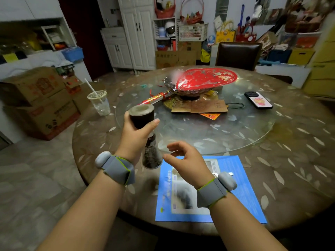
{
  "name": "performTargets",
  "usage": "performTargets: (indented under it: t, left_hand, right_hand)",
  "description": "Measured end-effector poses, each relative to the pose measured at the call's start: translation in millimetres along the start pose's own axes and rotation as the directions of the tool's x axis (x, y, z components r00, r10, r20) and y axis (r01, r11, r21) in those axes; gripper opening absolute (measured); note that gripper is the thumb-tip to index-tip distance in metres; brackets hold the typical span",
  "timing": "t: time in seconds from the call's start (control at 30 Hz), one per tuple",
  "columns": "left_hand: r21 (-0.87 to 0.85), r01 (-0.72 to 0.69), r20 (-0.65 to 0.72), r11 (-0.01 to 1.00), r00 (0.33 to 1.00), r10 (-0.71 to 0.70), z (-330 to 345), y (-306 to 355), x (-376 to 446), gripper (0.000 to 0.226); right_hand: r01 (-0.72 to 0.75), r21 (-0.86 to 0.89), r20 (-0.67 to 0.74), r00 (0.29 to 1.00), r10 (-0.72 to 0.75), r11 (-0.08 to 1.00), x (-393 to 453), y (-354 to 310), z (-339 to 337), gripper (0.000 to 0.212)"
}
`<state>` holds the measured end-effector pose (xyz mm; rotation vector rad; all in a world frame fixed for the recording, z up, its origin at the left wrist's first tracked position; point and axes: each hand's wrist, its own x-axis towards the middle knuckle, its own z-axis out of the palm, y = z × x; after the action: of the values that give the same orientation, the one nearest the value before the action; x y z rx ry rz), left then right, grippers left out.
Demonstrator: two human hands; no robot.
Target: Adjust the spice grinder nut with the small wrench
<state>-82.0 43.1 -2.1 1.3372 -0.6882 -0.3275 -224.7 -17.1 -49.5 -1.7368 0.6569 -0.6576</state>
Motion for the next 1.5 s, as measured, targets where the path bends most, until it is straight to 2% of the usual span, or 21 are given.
performTargets:
  t: [0.1, 0.2, 0.4, 0.53, 0.8, 1.3, 1.5]
  left_hand:
    - [0.038, -0.007, 0.100, 0.999, 0.995, 0.003, 13.0, 6.5, 22.2, 0.055]
    - [0.112, -0.033, 0.136, 0.993, 0.991, 0.018, 28.4, 10.5, 50.3, 0.057]
    - [0.253, -0.064, 0.074, 0.965, 0.996, 0.047, 42.6, -7.1, 111.4, 0.066]
    - [0.266, -0.053, 0.021, 0.963, 0.999, 0.049, 50.6, -28.1, 139.2, 0.062]
    - [0.311, -0.023, -0.032, 0.950, 0.999, 0.035, 56.1, -63.4, 173.1, 0.063]
    - [0.315, -0.017, -0.021, 0.949, 0.999, 0.025, 55.4, -76.2, 194.1, 0.060]
    - [0.365, 0.051, -0.015, 0.930, 0.999, -0.049, 49.4, -74.4, 178.2, 0.081]
  right_hand:
    - [0.017, -0.110, -0.017, 1.000, -0.019, 0.994, 8.5, 2.2, -7.9, 0.025]
    - [0.028, -0.167, -0.035, 0.999, -0.034, 0.986, 21.1, 7.4, -15.8, 0.025]
    - [0.011, -0.271, -0.042, 0.999, -0.023, 0.962, 52.7, 25.5, -21.7, 0.024]
    - [0.015, -0.368, -0.031, 0.999, -0.029, 0.930, 79.5, 34.7, -24.0, 0.028]
    - [0.030, -0.363, -0.057, 0.997, -0.055, 0.931, 105.6, 52.5, -26.7, 0.022]
    - [0.018, -0.359, -0.077, 0.996, -0.049, 0.933, 120.9, 60.4, -25.7, 0.018]
    - [0.018, -0.365, -0.079, 0.996, -0.050, 0.931, 112.7, 51.3, -31.7, 0.020]
